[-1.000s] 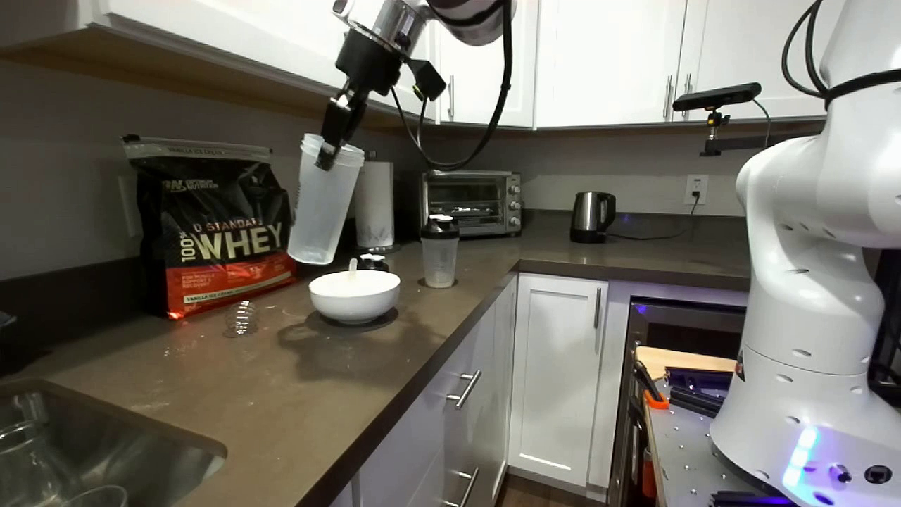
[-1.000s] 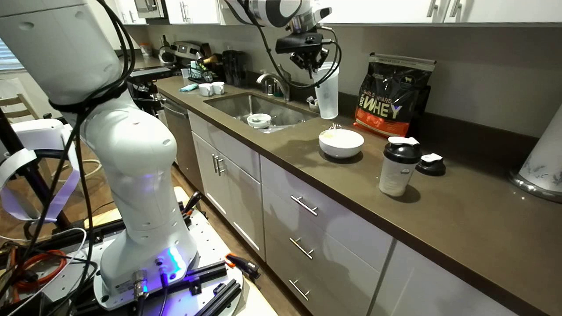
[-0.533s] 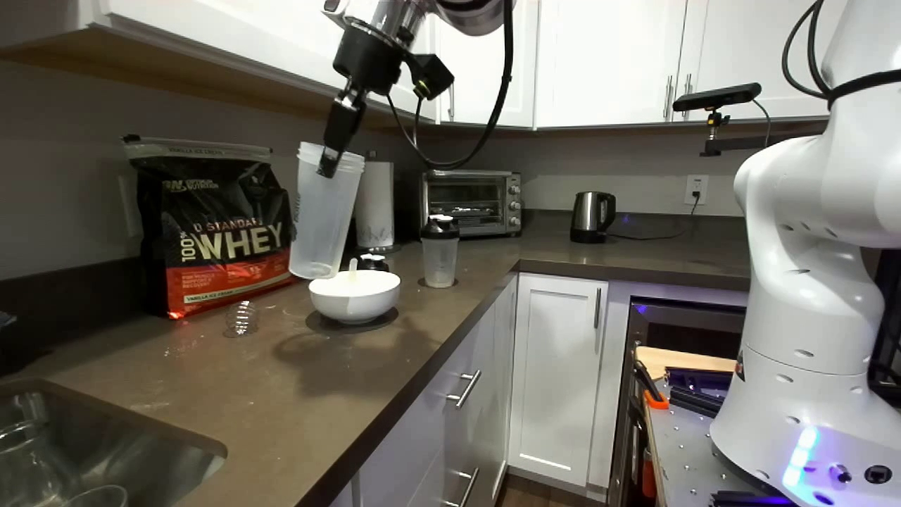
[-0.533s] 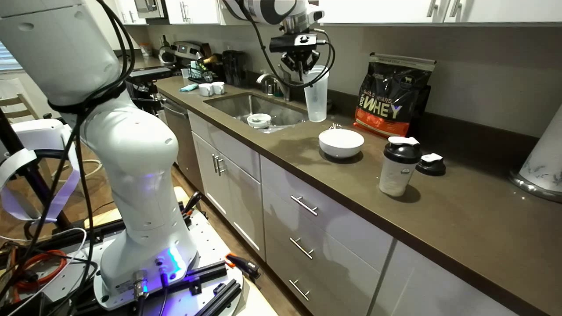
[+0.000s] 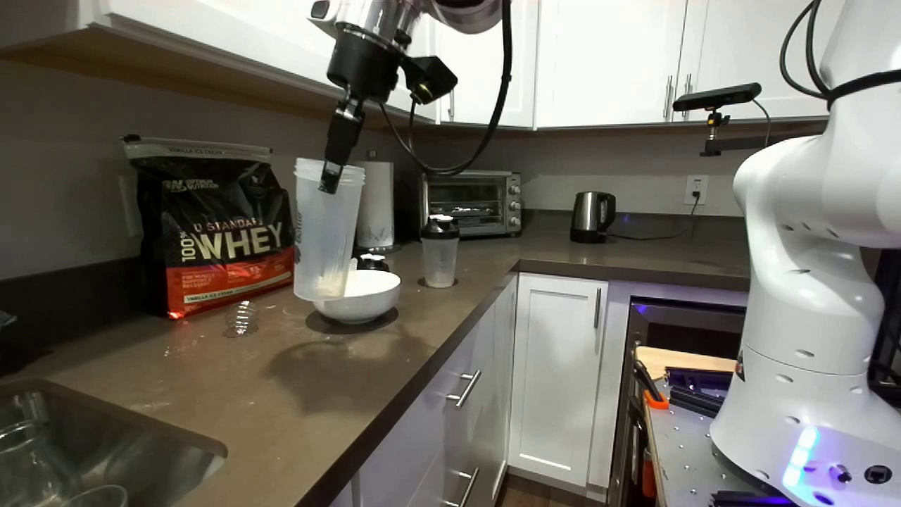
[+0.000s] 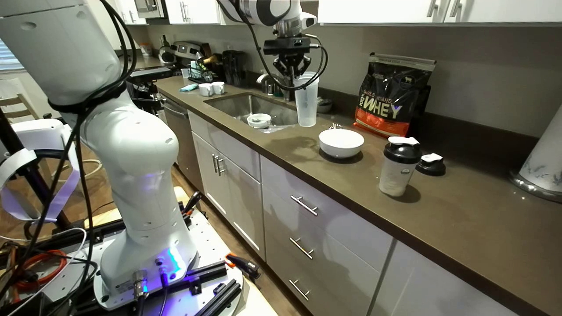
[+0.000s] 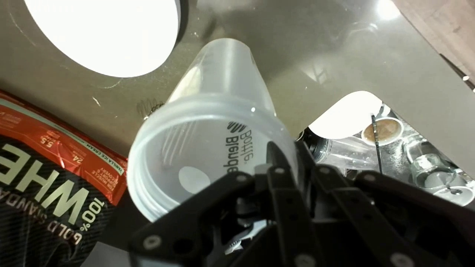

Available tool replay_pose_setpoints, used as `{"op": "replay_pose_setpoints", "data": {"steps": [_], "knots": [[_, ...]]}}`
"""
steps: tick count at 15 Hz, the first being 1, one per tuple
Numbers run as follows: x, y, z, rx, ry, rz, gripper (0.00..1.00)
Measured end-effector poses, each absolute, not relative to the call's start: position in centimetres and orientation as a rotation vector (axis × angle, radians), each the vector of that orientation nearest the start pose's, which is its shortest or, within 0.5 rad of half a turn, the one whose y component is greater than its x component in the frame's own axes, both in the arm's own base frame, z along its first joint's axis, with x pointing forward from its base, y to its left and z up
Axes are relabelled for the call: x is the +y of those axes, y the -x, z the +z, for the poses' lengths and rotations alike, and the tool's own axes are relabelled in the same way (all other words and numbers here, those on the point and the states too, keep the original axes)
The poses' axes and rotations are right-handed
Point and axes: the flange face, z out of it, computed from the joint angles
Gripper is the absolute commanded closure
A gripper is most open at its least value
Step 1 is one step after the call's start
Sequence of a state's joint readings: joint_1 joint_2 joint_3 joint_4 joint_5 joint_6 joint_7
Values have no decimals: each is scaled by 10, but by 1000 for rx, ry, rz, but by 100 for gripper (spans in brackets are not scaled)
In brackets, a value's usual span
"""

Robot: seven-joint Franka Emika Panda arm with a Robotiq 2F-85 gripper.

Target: Move the uncovered cup to the left

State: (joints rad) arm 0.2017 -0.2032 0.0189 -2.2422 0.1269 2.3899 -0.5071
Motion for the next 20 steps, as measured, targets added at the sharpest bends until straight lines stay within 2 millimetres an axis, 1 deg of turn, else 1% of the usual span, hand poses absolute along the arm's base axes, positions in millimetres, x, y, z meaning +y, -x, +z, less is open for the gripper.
{"op": "replay_pose_setpoints", "data": {"steps": [7, 16, 20], "knots": [[132, -503, 469, -1020, 2876, -470, 98], [159, -501, 433, -1091, 2855, -336, 98], [166, -501, 423, -1110, 2849, -303, 98]]}}
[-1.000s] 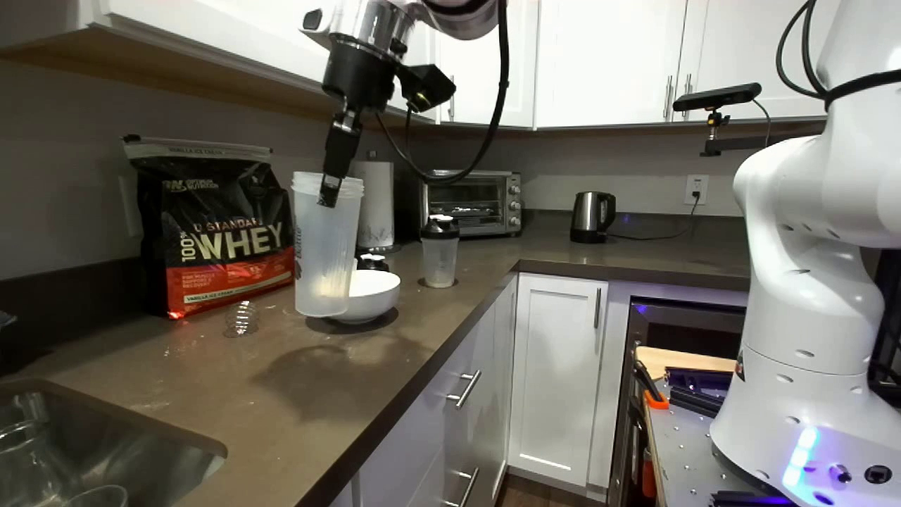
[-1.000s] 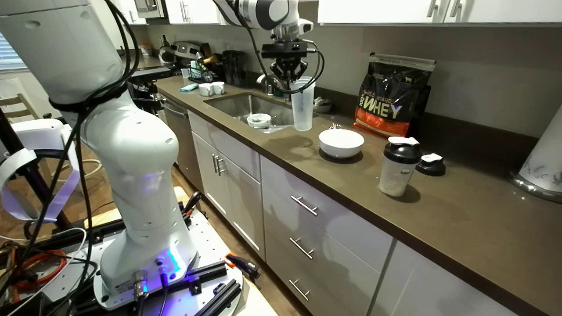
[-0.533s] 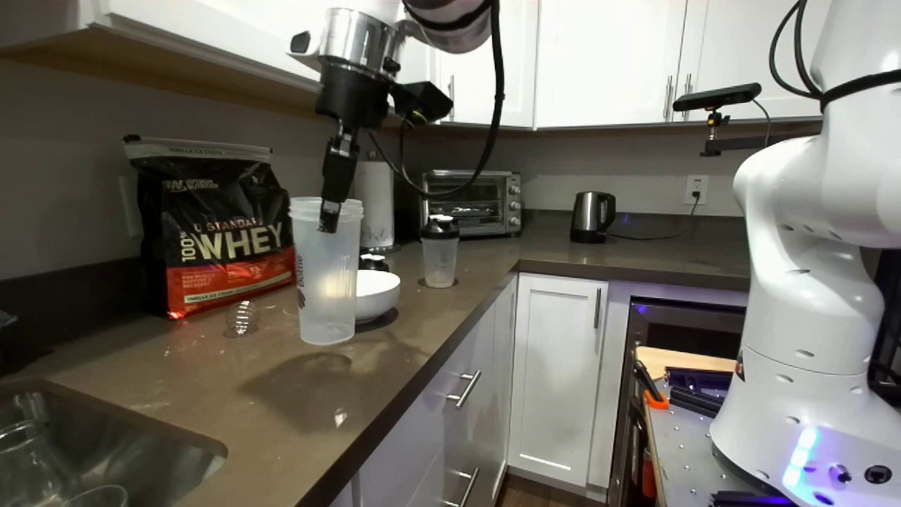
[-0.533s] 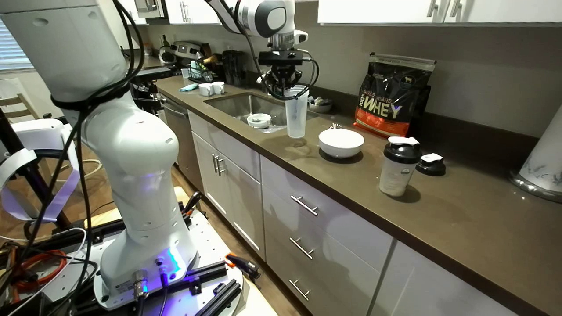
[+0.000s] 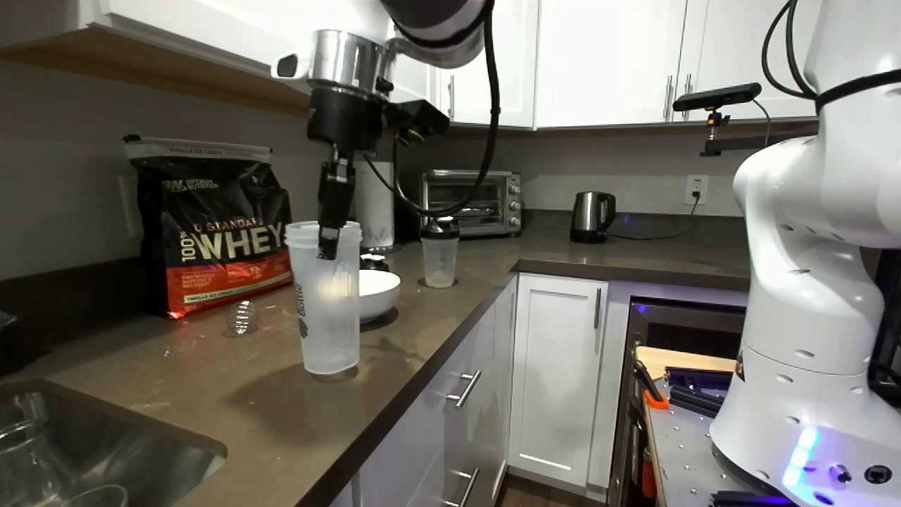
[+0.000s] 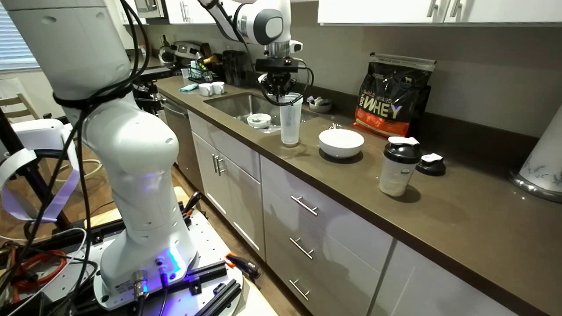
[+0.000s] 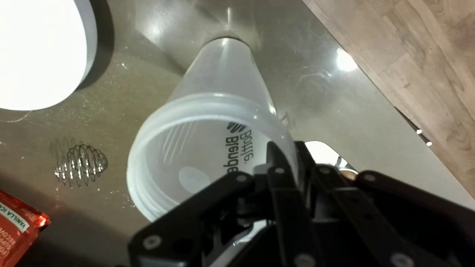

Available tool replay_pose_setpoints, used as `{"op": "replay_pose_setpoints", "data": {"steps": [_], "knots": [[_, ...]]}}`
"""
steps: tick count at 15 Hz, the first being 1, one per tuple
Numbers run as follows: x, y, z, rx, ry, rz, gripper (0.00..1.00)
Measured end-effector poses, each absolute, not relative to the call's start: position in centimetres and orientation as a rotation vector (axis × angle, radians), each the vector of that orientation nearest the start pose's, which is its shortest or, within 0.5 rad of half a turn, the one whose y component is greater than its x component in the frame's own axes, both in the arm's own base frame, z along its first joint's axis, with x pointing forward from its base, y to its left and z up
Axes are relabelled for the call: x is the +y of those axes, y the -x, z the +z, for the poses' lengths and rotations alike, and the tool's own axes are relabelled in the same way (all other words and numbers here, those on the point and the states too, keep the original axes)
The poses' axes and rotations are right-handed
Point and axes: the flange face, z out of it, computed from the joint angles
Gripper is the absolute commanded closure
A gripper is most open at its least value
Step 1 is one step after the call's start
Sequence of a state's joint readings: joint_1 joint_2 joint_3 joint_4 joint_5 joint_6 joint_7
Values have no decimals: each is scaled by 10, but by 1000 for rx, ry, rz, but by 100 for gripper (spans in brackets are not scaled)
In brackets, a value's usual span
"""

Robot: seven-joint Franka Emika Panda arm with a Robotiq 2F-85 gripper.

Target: Move the uncovered cup to the left

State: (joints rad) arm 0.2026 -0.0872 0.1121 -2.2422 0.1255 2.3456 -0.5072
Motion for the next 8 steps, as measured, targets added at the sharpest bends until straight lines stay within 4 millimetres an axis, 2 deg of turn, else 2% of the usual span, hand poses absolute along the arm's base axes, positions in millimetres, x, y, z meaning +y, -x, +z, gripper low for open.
{"op": "replay_pose_setpoints", "data": {"steps": [1, 2, 4, 8], "knots": [[167, -500, 421, -1114, 2847, -297, 66], [168, -500, 420, -1118, 2846, -292, 64], [170, -500, 418, -1125, 2845, -287, 53], [171, -500, 420, -1128, 2843, -292, 27]]}}
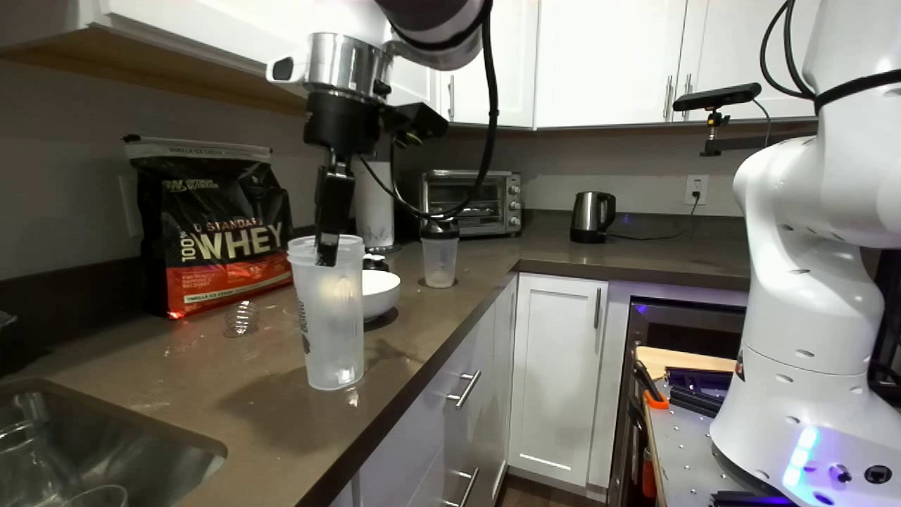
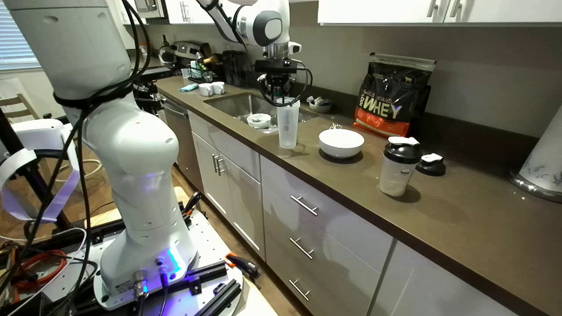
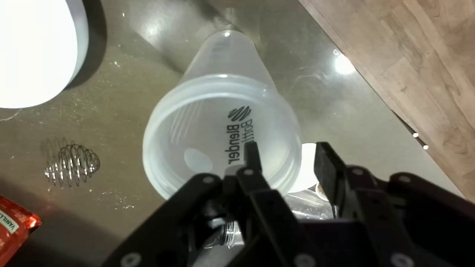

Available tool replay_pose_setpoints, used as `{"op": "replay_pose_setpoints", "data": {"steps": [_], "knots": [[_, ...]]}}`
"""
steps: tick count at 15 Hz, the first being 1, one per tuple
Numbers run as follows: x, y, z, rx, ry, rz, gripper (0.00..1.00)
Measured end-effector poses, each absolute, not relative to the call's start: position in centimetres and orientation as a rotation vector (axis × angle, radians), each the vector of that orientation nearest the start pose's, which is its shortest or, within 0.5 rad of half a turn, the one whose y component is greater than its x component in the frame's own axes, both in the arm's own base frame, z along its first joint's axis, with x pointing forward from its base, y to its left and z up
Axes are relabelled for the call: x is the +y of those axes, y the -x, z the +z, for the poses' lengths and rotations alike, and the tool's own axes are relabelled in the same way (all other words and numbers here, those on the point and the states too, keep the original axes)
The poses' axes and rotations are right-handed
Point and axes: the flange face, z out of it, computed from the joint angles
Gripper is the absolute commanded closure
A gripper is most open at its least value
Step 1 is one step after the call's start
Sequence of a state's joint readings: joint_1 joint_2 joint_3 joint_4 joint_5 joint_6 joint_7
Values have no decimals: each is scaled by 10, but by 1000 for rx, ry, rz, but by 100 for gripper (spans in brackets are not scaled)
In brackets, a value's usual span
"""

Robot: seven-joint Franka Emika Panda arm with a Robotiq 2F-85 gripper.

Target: Move the uncovered cup to the left

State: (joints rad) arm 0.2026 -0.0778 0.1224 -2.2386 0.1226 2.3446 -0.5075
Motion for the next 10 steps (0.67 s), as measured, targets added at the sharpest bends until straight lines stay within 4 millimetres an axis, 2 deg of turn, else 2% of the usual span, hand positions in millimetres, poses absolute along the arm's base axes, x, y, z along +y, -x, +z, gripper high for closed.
{"op": "replay_pose_setpoints", "data": {"steps": [4, 10], "knots": [[171, -501, 425, -1129, 2843, -303, 2], [169, -503, 441, -1127, 2845, -307, 0]]}}
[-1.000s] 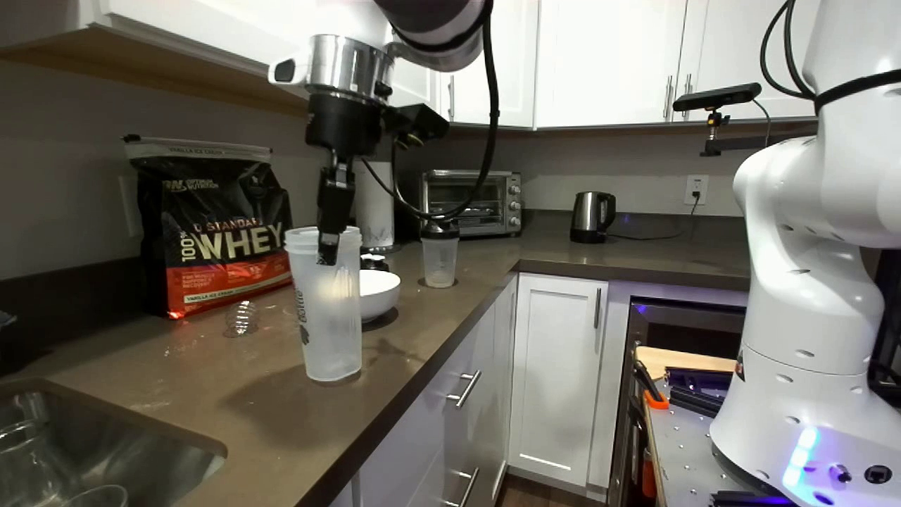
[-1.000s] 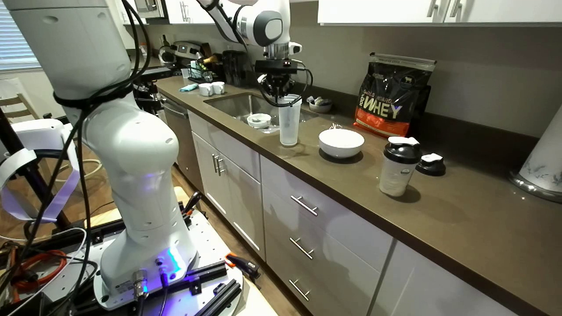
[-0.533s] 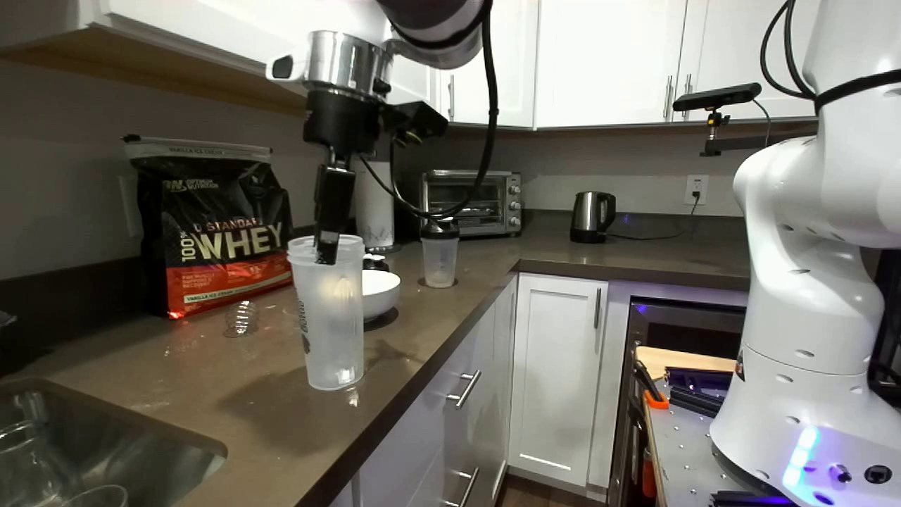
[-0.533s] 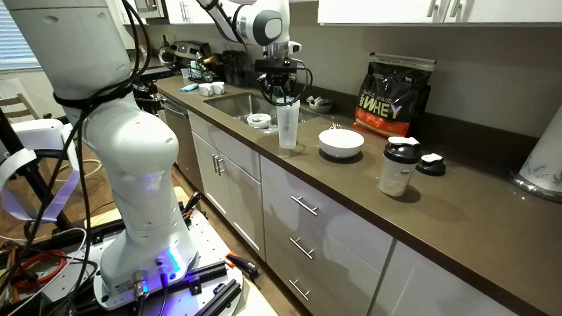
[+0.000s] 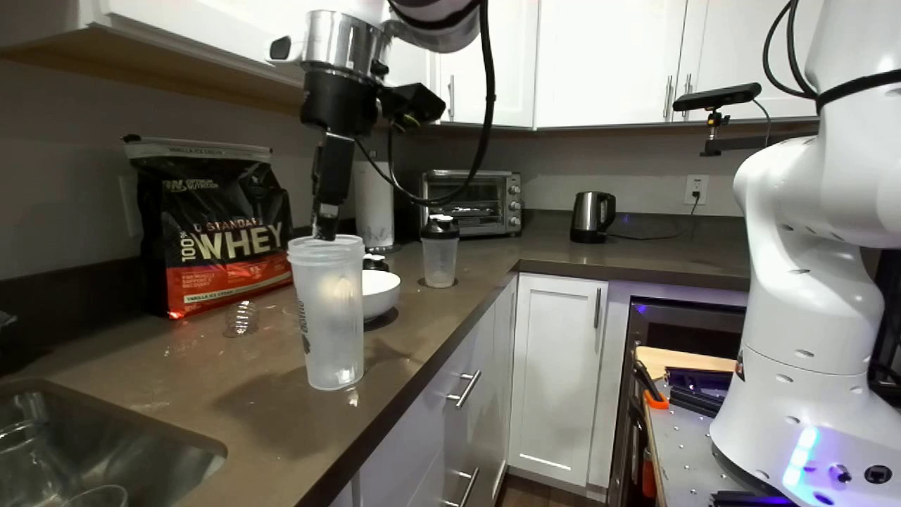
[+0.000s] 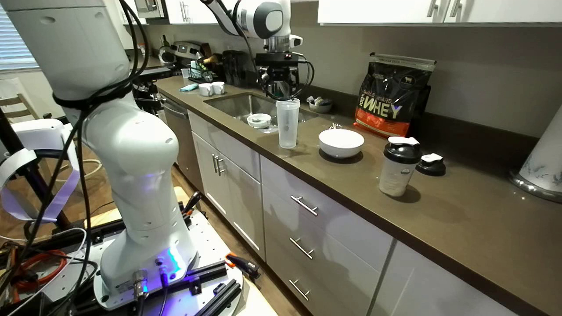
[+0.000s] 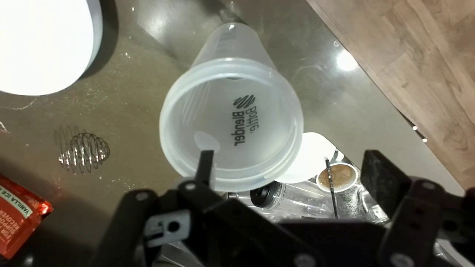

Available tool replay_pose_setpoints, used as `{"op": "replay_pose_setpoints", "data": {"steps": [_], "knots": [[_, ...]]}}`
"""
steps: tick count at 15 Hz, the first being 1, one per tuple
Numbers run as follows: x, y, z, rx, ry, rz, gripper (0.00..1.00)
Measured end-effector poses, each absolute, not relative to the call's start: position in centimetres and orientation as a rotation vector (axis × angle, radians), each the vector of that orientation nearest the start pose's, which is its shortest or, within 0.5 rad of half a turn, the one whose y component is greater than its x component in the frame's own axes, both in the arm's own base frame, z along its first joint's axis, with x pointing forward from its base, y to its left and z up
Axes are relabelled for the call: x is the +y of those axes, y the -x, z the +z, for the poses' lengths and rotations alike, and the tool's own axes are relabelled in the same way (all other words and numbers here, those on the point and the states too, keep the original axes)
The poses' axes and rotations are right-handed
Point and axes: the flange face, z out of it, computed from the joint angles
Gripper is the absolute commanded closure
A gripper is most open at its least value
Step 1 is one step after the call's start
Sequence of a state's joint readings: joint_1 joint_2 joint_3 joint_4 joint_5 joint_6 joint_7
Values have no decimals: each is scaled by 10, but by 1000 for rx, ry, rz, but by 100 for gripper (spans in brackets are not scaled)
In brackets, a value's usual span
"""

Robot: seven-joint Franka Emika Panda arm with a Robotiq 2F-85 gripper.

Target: Move the uncovered cup to the left

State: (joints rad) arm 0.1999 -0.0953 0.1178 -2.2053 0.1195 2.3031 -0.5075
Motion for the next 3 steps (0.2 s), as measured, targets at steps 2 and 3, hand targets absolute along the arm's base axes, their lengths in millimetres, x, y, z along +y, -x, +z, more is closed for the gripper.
{"op": "replay_pose_setpoints", "data": {"steps": [2, 3], "knots": [[168, -503, 447, -1125, 2845, -291, 0], [167, -503, 451, -1124, 2845, -289, 0]]}}
